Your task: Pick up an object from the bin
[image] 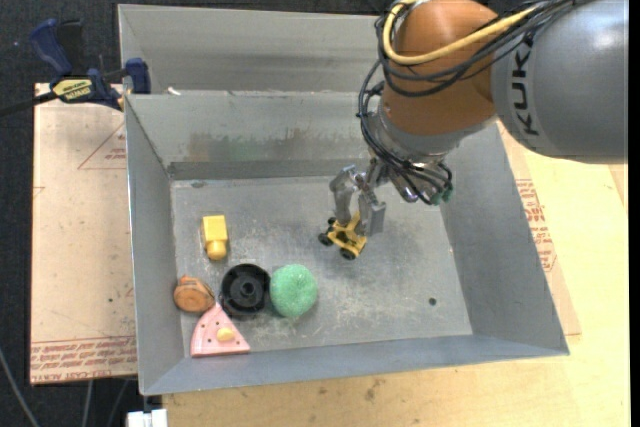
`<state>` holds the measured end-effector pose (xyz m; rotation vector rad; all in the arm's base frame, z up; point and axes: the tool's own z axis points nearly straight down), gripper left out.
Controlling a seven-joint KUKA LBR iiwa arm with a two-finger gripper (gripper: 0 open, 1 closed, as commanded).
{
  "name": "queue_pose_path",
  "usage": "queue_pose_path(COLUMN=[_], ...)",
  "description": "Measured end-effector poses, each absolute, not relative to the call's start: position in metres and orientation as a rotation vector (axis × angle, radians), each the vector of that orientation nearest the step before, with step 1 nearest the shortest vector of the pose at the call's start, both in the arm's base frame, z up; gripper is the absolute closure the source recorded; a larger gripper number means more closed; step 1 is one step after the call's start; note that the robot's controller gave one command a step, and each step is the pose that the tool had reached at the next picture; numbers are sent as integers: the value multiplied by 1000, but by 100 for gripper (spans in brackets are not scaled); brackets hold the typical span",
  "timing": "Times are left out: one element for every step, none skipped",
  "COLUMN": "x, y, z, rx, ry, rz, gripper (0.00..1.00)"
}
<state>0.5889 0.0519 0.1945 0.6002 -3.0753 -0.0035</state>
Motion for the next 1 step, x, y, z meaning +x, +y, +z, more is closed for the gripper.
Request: queue_pose_path(x=[589], y=[56], z=[187], rx=[694], ry=[-3082], rz=[3], gripper=[100])
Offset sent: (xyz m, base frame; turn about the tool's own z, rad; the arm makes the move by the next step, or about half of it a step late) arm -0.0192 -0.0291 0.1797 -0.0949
